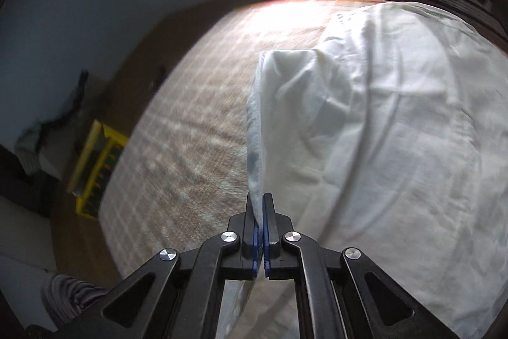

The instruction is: Fold small clothes

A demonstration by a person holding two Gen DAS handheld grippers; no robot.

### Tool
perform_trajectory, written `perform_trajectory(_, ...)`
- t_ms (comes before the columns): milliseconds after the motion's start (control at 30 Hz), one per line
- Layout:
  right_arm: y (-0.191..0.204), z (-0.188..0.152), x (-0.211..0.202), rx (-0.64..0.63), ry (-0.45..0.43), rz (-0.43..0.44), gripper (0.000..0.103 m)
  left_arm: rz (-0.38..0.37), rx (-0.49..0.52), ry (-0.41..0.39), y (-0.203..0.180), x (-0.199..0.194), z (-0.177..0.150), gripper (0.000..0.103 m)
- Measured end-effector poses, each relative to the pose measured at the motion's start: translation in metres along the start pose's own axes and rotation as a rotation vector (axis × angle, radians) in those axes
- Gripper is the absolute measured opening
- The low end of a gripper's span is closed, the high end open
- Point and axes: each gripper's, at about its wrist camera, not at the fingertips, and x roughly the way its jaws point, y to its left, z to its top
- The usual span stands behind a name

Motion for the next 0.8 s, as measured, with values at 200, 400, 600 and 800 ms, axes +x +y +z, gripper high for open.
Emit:
perform_trajectory(200, -0.07, -0.035, -0.045, 0.226, -0.157, 0.1, 0.0, -0.01, 0.11, 0.033, -0.037, 0.012, -0.002, 0.002)
perform_trajectory(400, -0.106, -0.044, -0.034, 0.305, -0.137, 0.043, 0.0, -0.015, 0.14, 0.068, -0.051, 0.025, -0.007, 0.003)
perform_trajectory(600, -0.098, -0.034, -0.022, 0.213, -0.085, -0.052, 0.0, -0.06, 0.13, 0.081, -0.05, 0.01, -0.008, 0.003)
perform_trajectory(800, -0.113, -0.037, -0.03, 0.184, -0.062, -0.091, 0.003, -0.102, 0.112, 0.064, -0.031, -0.029, -0.016, 0.003)
